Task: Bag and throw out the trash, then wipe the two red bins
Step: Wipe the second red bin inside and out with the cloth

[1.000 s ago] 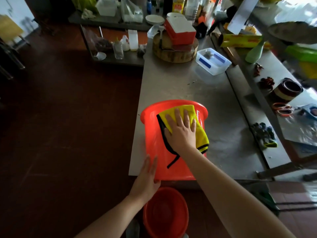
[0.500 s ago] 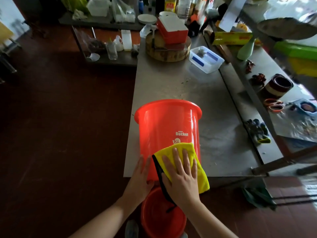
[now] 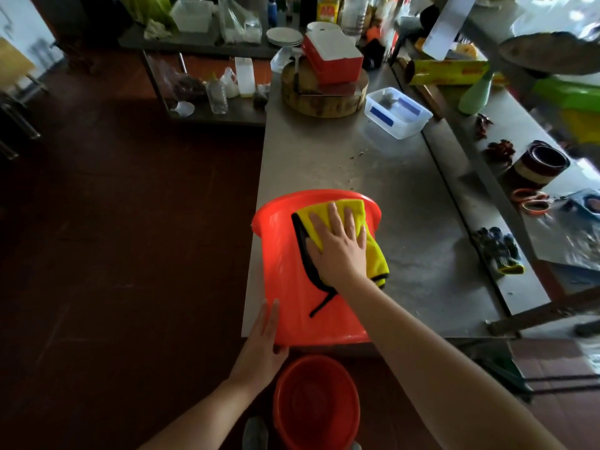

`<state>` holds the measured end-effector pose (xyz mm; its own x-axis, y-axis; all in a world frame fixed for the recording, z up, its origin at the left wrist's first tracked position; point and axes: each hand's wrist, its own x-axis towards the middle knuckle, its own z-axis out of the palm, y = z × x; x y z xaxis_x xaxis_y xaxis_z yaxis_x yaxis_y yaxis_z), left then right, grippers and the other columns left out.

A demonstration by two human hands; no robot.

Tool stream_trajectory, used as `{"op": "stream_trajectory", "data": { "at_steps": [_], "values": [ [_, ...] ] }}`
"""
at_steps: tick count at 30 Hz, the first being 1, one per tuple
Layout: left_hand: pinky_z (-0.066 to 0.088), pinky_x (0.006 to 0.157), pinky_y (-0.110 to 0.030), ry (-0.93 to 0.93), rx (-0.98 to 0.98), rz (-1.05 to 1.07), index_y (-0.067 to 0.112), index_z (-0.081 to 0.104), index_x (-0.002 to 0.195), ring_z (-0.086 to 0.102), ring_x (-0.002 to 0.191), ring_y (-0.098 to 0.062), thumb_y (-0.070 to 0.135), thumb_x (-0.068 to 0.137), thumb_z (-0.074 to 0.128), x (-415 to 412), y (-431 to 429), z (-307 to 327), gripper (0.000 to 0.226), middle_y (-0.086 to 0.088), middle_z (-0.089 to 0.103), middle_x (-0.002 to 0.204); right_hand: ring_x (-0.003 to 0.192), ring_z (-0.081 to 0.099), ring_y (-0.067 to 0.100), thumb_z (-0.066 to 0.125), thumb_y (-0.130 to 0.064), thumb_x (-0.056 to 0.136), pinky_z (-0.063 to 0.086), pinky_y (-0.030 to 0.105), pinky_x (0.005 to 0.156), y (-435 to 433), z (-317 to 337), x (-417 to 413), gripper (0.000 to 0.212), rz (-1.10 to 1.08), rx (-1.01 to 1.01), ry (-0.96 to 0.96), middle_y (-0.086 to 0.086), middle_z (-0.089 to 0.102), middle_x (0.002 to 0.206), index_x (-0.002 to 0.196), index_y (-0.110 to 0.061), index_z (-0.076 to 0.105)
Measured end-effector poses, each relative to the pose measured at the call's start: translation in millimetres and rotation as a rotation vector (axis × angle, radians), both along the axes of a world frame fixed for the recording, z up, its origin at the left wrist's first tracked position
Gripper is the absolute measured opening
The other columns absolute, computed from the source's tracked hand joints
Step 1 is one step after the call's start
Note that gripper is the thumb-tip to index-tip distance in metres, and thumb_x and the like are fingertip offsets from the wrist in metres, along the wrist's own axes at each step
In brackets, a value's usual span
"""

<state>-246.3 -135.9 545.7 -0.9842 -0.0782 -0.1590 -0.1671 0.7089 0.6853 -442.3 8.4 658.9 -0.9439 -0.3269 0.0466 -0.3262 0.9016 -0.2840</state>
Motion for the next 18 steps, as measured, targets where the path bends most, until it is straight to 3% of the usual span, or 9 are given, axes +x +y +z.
{"op": "stream_trajectory", "data": {
  "at_steps": [5,9,12,15,18],
  "values": [
    [0.002,0.104,0.005,-0.006,0.009,0.019,0.035,-0.026,0.151,-0.008,0.152,-0.005,0.024,0.096,0.065,1,-2,1,0.107,0.009,-0.015,0.167,0.157,-0.007,0.028,0.036,-0.063,0.100,0.004,0.061,0.123,-1,4,-19,0.061,0.012,-0.029,-0.026,-0.008,-0.001,0.170,0.157,-0.046,0.023],
    [0.019,0.110,-0.014,-0.013,0.025,0.030,0.039,-0.026,0.153,0.000,0.153,-0.010,0.028,0.098,0.063,1,2,6,0.105,0.007,-0.016,0.167,0.156,-0.010,0.026,0.037,-0.064,0.099,0.005,0.060,0.123,24,-12,22,0.065,0.029,-0.050,-0.018,-0.008,-0.003,0.171,0.158,-0.046,0.017],
    [0.026,0.114,-0.022,-0.028,-0.015,0.019,0.032,-0.030,0.152,0.012,0.154,-0.018,0.030,0.097,0.063,-3,4,9,0.107,0.000,-0.015,0.168,0.156,-0.012,0.024,0.034,-0.064,0.099,0.009,0.060,0.123,52,-29,66,0.065,0.017,-0.081,-0.002,-0.007,-0.002,0.171,0.158,-0.047,0.013],
    [0.017,0.122,-0.031,-0.011,-0.096,-0.012,0.024,-0.034,0.148,-0.003,0.155,-0.023,0.045,0.096,0.060,-4,11,17,0.110,-0.002,-0.023,0.164,0.156,-0.012,0.023,0.032,-0.065,0.100,0.013,0.060,0.123,72,-43,103,0.065,0.022,-0.113,0.016,-0.008,-0.001,0.171,0.159,-0.046,0.014],
    [0.011,0.123,-0.042,0.100,-0.224,-0.056,0.016,-0.015,0.157,-0.013,0.154,-0.028,0.068,0.089,0.052,-13,19,30,0.109,-0.008,-0.020,0.166,0.157,-0.011,0.023,0.031,-0.065,0.100,0.013,0.060,0.123,82,-52,121,0.065,0.003,-0.121,0.023,-0.009,-0.003,0.170,0.160,-0.045,0.014]
  ]
}}
